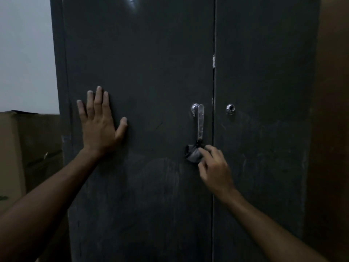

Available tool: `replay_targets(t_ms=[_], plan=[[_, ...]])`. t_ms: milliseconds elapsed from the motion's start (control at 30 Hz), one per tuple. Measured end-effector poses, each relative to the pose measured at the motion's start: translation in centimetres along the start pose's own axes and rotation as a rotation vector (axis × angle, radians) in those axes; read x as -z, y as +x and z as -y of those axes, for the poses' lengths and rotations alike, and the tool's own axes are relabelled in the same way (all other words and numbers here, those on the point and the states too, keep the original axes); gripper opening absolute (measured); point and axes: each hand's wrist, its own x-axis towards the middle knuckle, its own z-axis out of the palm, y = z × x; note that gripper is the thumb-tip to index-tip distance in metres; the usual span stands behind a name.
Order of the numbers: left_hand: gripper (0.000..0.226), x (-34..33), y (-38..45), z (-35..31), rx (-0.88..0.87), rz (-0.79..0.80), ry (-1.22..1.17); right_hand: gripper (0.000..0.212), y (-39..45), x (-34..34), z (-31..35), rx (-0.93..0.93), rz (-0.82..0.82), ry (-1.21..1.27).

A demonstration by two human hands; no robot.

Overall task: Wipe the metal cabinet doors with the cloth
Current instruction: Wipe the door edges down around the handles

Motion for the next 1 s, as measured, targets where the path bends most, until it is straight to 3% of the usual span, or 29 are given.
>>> replay_targets(t_ms=[133, 300, 367, 433, 533, 600, 733, 900, 1000], plan=[[0.105, -0.8, -0.1, -1.8, 0.046, 0.005, 0.029, 0.036, 3.3, 2.2, 0.3, -0.013, -0.33, 0.113], [0.107, -0.8, -0.1, -1.6, 0.034, -0.004, 0.046, 0.04, 12.2, 1.3, 1.7, -0.006, -0.21, 0.148], [0.107, -0.8, -0.2, -1.5, 0.037, 0.002, 0.049, 0.04, 13.8, 0.2, 2.3, -0.066, -0.251, 0.219], [0.104, -0.7, -0.2, -1.3, 0.007, 0.011, 0.046, 0.043, 11.7, -0.9, 3.2, -0.127, -0.284, 0.247], [0.097, -0.8, -0.7, -0.9, -0.212, 0.041, 0.073, 0.054, 7.2, -1.8, 3.2, -0.13, -0.184, 0.165], [0.094, -0.9, -0.9, -0.7, -0.319, 0.054, 0.097, 0.054, 8.6, -1.2, 3.2, -0.164, -0.148, 0.179], [0.092, -1.1, -1.0, -0.8, -0.311, 0.032, 0.111, 0.051, 14.2, -0.2, 4.4, -0.349, -0.224, 0.232], [0.091, -1.1, -1.0, -0.8, -0.317, 0.025, 0.105, 0.045, 7.6, -1.3, 3.6, -0.389, -0.204, 0.408], [0.09, -1.1, -1.0, -0.9, -0.312, 0.025, 0.098, 0.035, 9.3, -0.3, 3.3, -0.516, -0.202, 0.593]])
